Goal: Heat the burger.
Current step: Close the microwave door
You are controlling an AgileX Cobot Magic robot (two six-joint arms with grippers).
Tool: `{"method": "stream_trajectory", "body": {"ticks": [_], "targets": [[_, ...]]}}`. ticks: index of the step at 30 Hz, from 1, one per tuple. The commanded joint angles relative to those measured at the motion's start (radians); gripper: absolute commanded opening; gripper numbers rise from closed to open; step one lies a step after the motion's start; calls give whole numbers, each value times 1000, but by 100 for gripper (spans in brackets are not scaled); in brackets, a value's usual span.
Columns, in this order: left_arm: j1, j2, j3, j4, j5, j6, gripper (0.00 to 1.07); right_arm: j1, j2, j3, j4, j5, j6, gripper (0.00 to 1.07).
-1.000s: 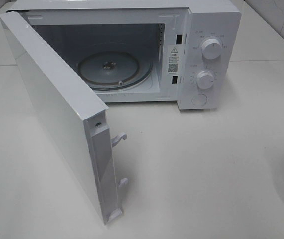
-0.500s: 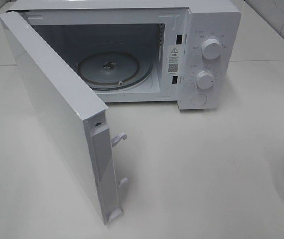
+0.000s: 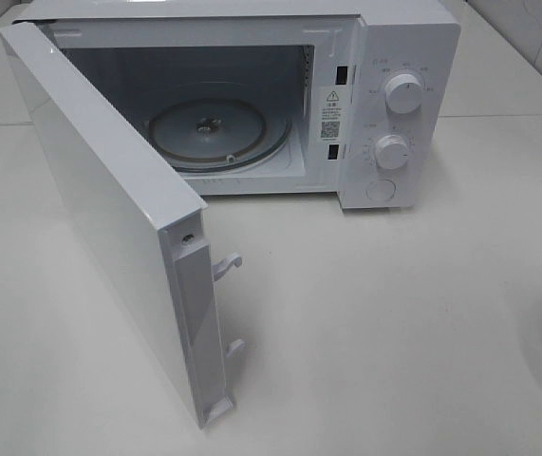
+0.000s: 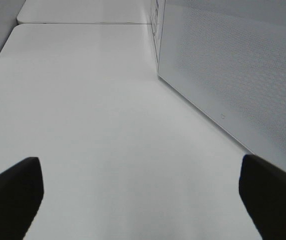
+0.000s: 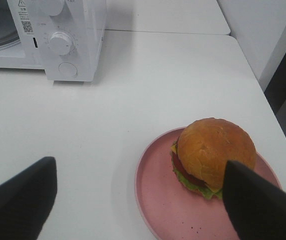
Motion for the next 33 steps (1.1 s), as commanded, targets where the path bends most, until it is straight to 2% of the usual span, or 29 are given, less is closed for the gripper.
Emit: {"method": "stream_trajectory", "body": {"ticks": [1,9,22,33], "targets": [[1,-13,1,-3,0,-8,98,-5,-35,3,5,-12,-15,85],[1,-13,1,-3,0,-8,98,-5,-35,3,16,-12,-15,86],[1,-13,1,-3,0,-8,98,-5,-35,3,16,-11,-14,61],[1,-13,1,-3,0,-8,98,-5,-35,3,16,-11,-14,57]]}}
